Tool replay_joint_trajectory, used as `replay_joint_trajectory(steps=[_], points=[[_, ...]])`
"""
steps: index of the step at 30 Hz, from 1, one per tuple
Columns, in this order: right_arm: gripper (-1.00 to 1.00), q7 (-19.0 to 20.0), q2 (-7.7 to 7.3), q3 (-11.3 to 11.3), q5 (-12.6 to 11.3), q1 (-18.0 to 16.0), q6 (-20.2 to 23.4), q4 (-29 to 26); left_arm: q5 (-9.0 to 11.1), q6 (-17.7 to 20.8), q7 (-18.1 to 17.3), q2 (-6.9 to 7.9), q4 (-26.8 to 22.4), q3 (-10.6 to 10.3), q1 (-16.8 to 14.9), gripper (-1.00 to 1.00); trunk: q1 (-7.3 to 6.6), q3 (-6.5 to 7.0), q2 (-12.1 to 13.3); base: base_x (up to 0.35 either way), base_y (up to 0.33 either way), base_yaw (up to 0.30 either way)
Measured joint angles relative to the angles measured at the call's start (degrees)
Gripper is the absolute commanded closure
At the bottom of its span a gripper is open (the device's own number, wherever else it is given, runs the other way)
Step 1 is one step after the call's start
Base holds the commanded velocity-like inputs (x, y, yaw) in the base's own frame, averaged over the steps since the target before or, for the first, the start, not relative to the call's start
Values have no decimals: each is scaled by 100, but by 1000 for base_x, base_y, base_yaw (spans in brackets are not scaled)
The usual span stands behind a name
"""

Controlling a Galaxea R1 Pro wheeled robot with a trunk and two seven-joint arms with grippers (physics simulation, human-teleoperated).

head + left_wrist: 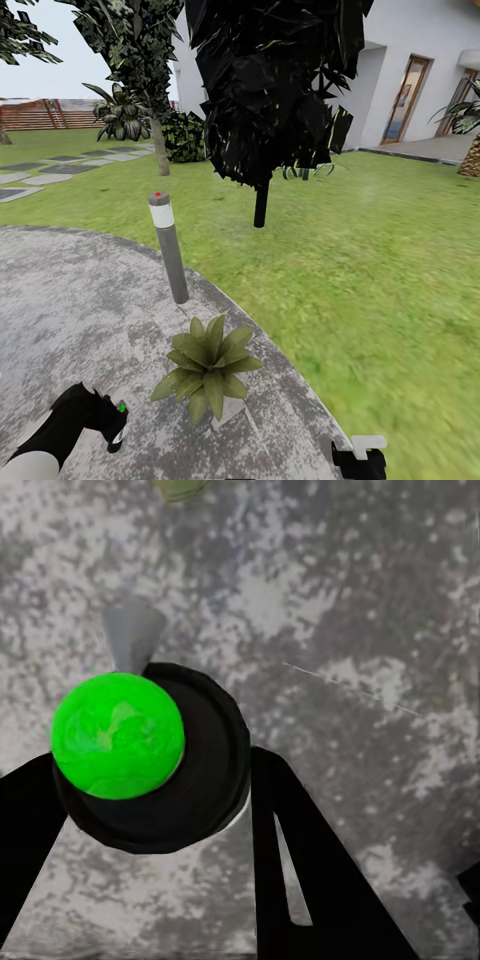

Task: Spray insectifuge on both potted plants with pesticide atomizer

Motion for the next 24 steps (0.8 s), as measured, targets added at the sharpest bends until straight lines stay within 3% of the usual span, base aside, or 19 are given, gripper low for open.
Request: replay_joint_trajectory(steps=[4, 9, 14, 18, 19, 24], points=[[-100, 0, 0, 0, 0, 0, 0, 0, 17, 13, -5, 185, 15, 16, 14, 100, 0, 0, 0, 0, 0, 0], [-100, -2, 0, 1, 0, 0, 0, 0, 73, 15, 22, 133, 56, 51, 7, 100, 0, 0, 0, 0, 0, 0], [-100, 0, 0, 1, 0, 0, 0, 0, 76, 23, 24, -74, 55, 54, -12, 100, 0, 0, 0, 0, 0, 0], [-100, 0, 0, 1, 0, 0, 0, 0, 70, 9, 34, -19, 243, 81, 20, 100, 0, 0, 0, 0, 0, 0], [-100, 0, 0, 1, 0, 0, 0, 0, 55, -10, 64, 2, 476, 152, 30, 100, 0, -1, 0, 0, 0, 0], [-100, 0, 0, 1, 0, 0, 0, 6, 73, -31, 428, 40, 727, 317, 33, 100, 0, 0, 0, 0, 0, 0]])
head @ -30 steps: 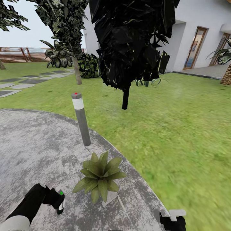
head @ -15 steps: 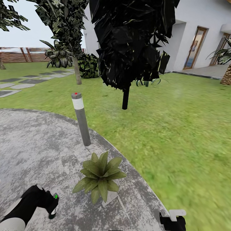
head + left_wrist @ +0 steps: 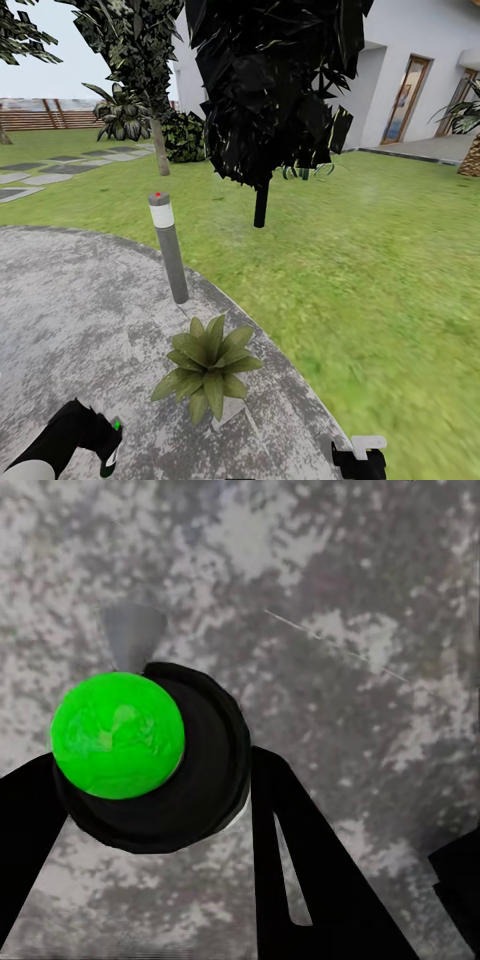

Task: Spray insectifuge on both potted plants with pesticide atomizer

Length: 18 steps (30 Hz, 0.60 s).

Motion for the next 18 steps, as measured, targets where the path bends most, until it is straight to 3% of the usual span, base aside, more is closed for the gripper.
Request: replay_joint_trajectory(steps=[6, 9, 12, 18], points=[[-100, 0, 0, 0, 0, 0, 0, 0, -13, 43, 50, 71, -30, 607, -108, 100, 0, 0, 0, 0, 0, 0], [-100, 0, 0, 0, 0, 0, 0, 0, -8, 40, 37, 126, -42, 652, -82, 100, 0, 0, 0, 0, 0, 0], [-100, 0, 0, 0, 0, 0, 0, 1, -24, 8, 39, 74, 8, 641, -37, 100, 0, 0, 0, 0, 0, 0], [-100, 0, 0, -4, 0, 0, 0, -6, -18, -31, 7, -288, 65, 641, -30, 100, 0, 0, 0, 0, 0, 3]])
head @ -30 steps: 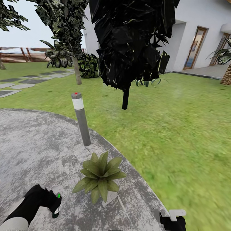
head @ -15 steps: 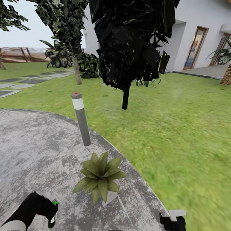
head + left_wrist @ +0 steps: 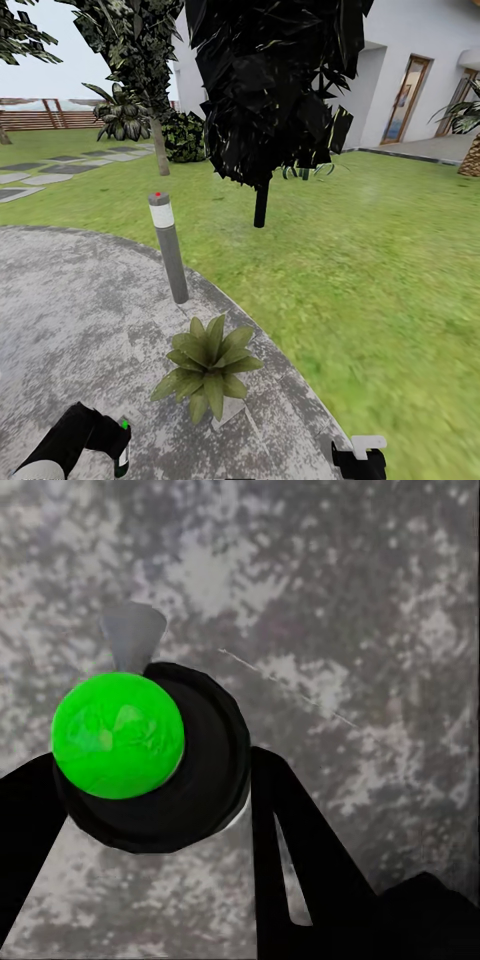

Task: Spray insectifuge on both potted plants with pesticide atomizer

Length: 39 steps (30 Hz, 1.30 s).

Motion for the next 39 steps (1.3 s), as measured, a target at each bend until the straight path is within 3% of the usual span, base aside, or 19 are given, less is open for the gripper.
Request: replay_joint_trajectory(steps=[5, 9, 26, 29, 33, 39], points=[[-100, -1, 0, 1, -2, -1, 0, 0, 359, -80, 6, -169, -74, 43, -4, 100, 0, 0, 0, 0, 0, 222], [-100, -3, 0, 0, -3, -1, 0, -1, 511, -614, 5, -182, -70, 52, -2, 100, 0, 0, 0, 0, -6, 194], [-100, -19, -9, 4, -1, -1, 0, -3, 547, -669, 33, -187, -83, 86, -3, 100, 2, -8, 0, -126, -227, 44], [-100, -19, -9, 4, 0, -1, 0, -1, 762, -668, 46, -214, -73, 80, -3, 100, 0, -18, 0, 9, -198, 243], [-100, -19, -9, 4, 0, -1, 1, 0, 862, -656, 478, -239, -75, 71, -4, 100, 0, -32, 0, 66, -98, 248], [-100, -18, -9, 4, 0, -1, 4, 0, 862, -646, 555, -236, -66, 49, -4, 100, 0, -53, 0, 4, -5, 248]])
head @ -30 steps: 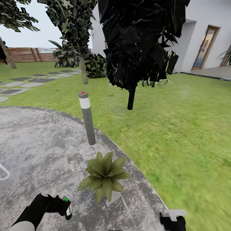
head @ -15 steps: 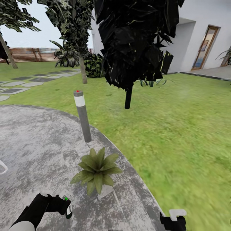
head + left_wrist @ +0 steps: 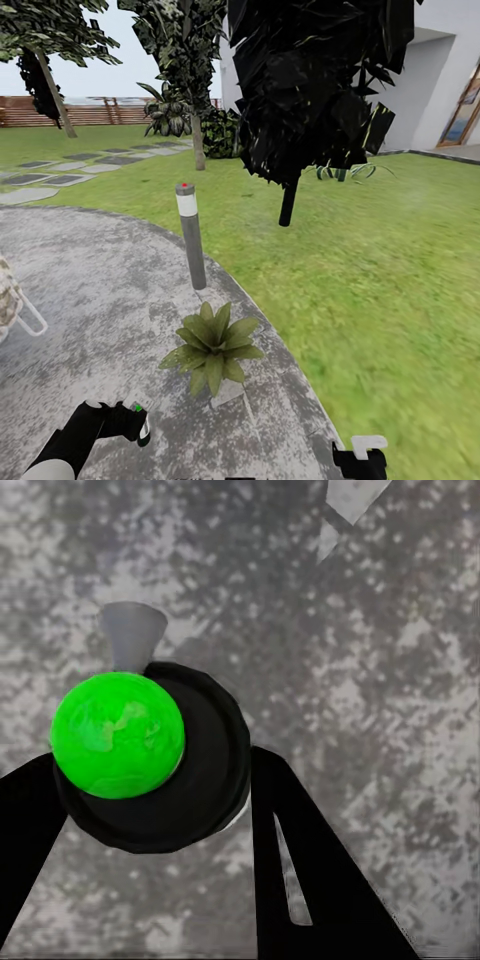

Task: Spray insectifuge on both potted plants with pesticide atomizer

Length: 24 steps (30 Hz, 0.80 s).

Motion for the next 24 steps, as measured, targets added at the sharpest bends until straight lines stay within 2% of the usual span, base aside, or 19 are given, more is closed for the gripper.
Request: replay_joint_trajectory(steps=[4, 9, 13, 17, 21, 24], points=[[-100, 0, 0, 0, 0, 1, -1, -1, -11, -6, 21, -20, 11, -28, 2, 100, -2, -11, 0, 109, -56, 109], [-100, 7, 0, 0, 0, 1, 0, -2, -72, -1, 140, -203, -13, -48, -1, 100, -3, -13, 0, 228, -154, 9], [-100, 16, 0, 0, 0, 1, 4, -2, -67, 4, 359, -213, -14, -44, -1, 100, -3, -13, 0, 239, -165, 1], [-100, 17, 0, 0, 0, 1, 5, -2, -66, 9, 386, -218, -14, -48, -1, 100, -3, -13, 0, 240, -166, 22], [-100, 17, 3, 1, 0, 0, 5, -1, -70, 9, 396, -213, -16, -46, 0, 100, -2, -13, 0, 192, -192, 222], [-100, 16, 5, 1, 0, 0, 5, -1, -71, 15, 397, -210, -16, -44, 0, 100, 1, -13, 0, -91, -244, 270]])
